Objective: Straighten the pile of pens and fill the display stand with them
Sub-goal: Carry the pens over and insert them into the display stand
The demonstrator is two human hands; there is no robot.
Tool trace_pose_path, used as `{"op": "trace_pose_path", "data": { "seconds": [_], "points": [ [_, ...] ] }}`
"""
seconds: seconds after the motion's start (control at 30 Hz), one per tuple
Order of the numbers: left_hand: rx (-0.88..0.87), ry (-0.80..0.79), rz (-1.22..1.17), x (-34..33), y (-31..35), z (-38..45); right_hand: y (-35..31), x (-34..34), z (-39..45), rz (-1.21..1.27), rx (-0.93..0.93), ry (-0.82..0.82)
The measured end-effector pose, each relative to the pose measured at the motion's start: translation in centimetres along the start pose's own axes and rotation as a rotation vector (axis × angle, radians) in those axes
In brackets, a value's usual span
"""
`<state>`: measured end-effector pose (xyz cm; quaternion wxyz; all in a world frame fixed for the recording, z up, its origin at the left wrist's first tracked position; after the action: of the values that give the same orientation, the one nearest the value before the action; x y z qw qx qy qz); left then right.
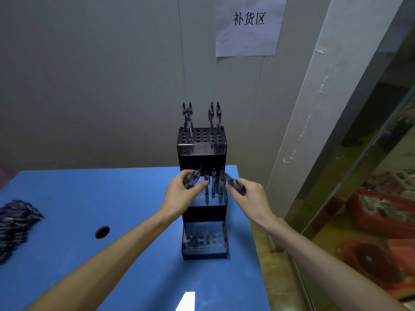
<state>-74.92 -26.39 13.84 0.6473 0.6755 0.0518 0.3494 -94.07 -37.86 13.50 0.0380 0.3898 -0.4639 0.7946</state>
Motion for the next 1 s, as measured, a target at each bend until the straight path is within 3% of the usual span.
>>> {"op": "trace_pose_path", "data": {
  "seconds": [0.17,0.3,0.47,0.73,0.87,1.0],
  "points": [
    [0.116,0.077,-0.303,1.4,-0.5,-0.8,-0.5,0.7,-1.2,0.308,-0.070,0.006],
    [0.083,-0.009,-0.289,0.4,-0.2,-2.2,-0.4,-0.5,-2.2,0.466,-0.167,-0.018],
    [0.008,-0.020,-0.155,-0.6,-1.2,-3.9,0.5,-2.0,-3.2,0.233,-0.157,-0.031],
    [-0.020,0.005,-0.023,-1.7,-3.0,-4.7,1.7,-3.3,-4.7,0.146,-0.175,-0.119],
    [0.054,-0.004,-0.125,-2.4,-4.0,-5.5,2.7,-3.5,-5.3,0.126,-0.183,-0.113],
    [0.022,0.023,-0.086,-2.8,-4.2,-6.1,2.9,-3.3,-5.7,-0.047,-0.125,-0.077]
  ]
}}
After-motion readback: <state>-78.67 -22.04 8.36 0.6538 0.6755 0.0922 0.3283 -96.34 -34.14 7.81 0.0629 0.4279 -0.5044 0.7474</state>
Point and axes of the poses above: each hand's wrist, its own z-axis towards the middle knuckle, its own x-axis out of the back of the hand, y = z × x, the point moved 7 cm from there along z, towards the middle knuckle, and after that the axes turned 2 degrees about -y, right-handed, at the moved point
